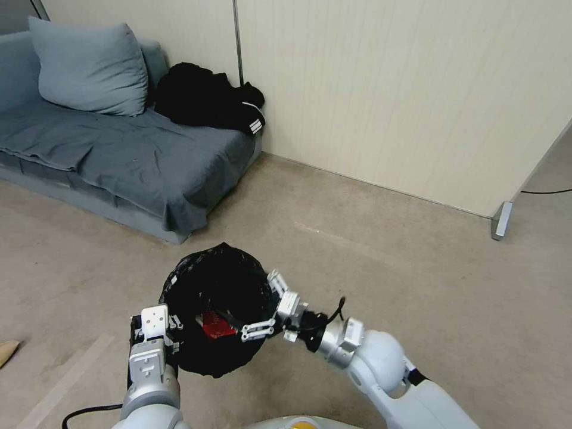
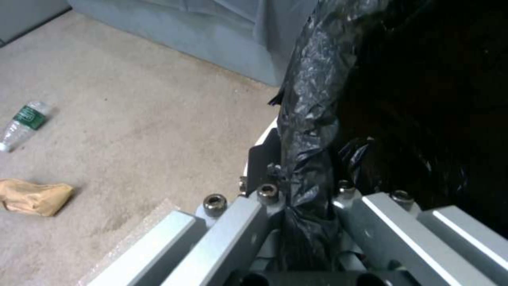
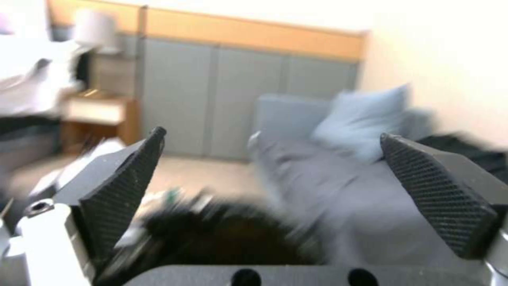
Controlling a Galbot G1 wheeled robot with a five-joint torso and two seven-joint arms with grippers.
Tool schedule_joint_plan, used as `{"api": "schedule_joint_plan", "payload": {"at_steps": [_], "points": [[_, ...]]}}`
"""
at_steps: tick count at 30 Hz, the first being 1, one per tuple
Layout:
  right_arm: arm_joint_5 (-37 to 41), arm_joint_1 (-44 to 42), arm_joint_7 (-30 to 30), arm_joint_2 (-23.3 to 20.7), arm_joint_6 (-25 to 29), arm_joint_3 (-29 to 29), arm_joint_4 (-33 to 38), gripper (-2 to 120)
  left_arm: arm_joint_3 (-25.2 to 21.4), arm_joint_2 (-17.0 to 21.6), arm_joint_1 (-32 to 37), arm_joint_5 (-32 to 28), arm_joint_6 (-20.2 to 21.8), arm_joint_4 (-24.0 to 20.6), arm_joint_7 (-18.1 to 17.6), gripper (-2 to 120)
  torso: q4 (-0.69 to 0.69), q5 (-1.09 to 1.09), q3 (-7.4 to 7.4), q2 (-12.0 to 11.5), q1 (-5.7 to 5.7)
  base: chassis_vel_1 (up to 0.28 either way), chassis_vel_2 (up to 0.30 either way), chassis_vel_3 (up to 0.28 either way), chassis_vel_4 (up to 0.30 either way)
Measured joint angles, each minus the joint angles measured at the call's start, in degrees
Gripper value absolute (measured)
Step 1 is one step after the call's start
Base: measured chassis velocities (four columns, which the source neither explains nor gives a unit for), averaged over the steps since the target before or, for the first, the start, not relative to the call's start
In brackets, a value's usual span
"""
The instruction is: Pick up the trash bin, then pick up the garbage from the floor and place it into the trash bin.
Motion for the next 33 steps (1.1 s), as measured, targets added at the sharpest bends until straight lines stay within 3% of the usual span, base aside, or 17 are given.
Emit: {"api": "schedule_joint_plan", "payload": {"at_steps": [4,8,11,20,33], "points": [[-3.0,-7.2,8.8,2.3,0.7,7.3,8.3,100,-0.9,0.5,-0.3,-0.2,0.0,0.6,0.1,0,0.0,0.0,0.0,0.0,0.0,0.0,0.0,0.0,0.0],[-5.4,-11.2,12.4,3.7,1.2,9.1,10.6,100,-1.4,0.7,-0.4,-0.6,0.0,0.7,0.1,0,0.0,0.0,0.0,0.0,0.0,0.0,0.0,0.0,0.0],[-10.6,-19.8,17.2,7.4,3.3,10.8,12.0,100,-2.2,1.1,-0.5,-1.3,-0.1,0.8,0.0,0,-0.01,0.0,0.0,0.0,0.0,0.0,0.0,0.0,0.0],[-14.9,-25.9,22.0,13.2,7.6,10.7,7.1,100,-2.7,1.9,-0.5,-2.6,0.0,-0.1,-0.1,0,0.0,0.0,0.0,0.0,0.0,0.0,0.0,0.0,0.0],[-14.0,-25.4,23.6,13.5,8.0,11.3,6.0,100,-2.7,1.8,-0.2,-2.9,0.0,-1.4,-0.1,0,0.0,0.0,0.0,0.0,0.0,0.018,0.018,0.02,0.025]]}}
